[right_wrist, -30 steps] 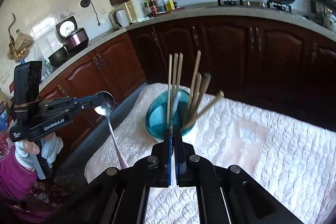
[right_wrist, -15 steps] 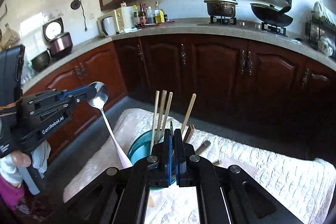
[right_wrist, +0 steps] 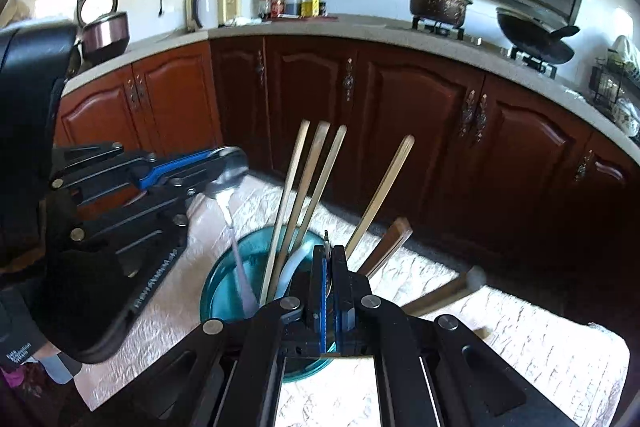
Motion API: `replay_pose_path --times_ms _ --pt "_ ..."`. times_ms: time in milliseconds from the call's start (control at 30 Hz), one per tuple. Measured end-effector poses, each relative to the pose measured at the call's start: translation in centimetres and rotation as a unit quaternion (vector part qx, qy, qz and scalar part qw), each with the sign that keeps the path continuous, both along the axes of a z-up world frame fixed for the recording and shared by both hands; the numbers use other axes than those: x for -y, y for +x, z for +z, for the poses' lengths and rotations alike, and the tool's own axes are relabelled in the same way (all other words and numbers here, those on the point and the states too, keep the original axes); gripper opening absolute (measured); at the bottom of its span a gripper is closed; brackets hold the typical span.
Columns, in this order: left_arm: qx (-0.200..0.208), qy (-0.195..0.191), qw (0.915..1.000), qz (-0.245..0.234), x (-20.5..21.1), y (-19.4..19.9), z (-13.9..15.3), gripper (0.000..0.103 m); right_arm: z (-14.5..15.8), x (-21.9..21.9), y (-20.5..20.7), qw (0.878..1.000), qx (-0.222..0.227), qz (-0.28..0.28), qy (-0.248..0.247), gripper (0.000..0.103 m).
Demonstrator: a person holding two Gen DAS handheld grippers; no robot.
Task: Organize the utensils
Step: 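Lower the spoon into the cup and open left tool while right tool releases the fork, then withdraw both open tools back from the cup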
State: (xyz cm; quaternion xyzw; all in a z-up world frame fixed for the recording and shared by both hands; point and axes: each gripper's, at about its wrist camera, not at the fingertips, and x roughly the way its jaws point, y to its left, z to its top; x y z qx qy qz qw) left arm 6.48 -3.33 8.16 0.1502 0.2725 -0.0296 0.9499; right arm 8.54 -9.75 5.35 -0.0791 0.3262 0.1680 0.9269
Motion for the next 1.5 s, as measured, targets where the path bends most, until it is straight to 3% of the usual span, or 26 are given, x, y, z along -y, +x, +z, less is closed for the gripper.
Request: replay_pose_path --times_ms 333,433,533,600,733,800,933,1233,1500 --pt "-0.019 -0.014 0.9997 -0.001 0.5 -0.4 -1.2 0.002 -4.2 0.8 0.7 0.997 -0.069 0.004 0.027 0.002" --pt "-0.033 -0.042 0.9985 -0.011 0.1 -0.3 -0.8 0.002 -4.0 2.1 0.4 0.995 -0.08 0.003 0.059 0.003" --pt "-0.053 -0.08 0.9951 -0.02 -0.5 0.0 -0.6 0.003 -3.2 3.3 -0.3 0.994 -0.076 0.001 0.074 0.01" --pt "-0.071 -0.107 0.9912 -0.031 -0.9 0.1 -0.5 0.01 -2.5 4.2 -0.9 0.994 -0.072 -0.001 0.085 0.022" --pt "-0.081 -0.136 0.9866 -0.037 -1.3 -0.5 0.1 0.019 -1.2 5.8 -2.4 0.992 -0.063 -0.01 0.112 0.022" --pt "-0.083 -0.15 0.9845 -0.037 -1.7 -1.0 0.6 0.031 -0.5 6.6 -3.4 0.99 -0.055 -0.015 0.126 0.024" --pt "-0.092 -0.182 0.9782 -0.035 -2.5 -2.1 1.6 0.041 0.4 6.7 -4.6 0.989 -0.045 -0.023 0.142 0.028" --pt "-0.071 -0.163 0.9841 -0.007 -2.3 -6.7 2.4 0.042 0.5 5.6 -6.8 0.987 -0.035 -0.042 0.149 0.034" --pt "-0.075 -0.158 0.9846 0.006 -1.9 -9.1 1.9 0.042 1.0 4.8 -8.1 0.989 -0.023 -0.055 0.135 0.038"
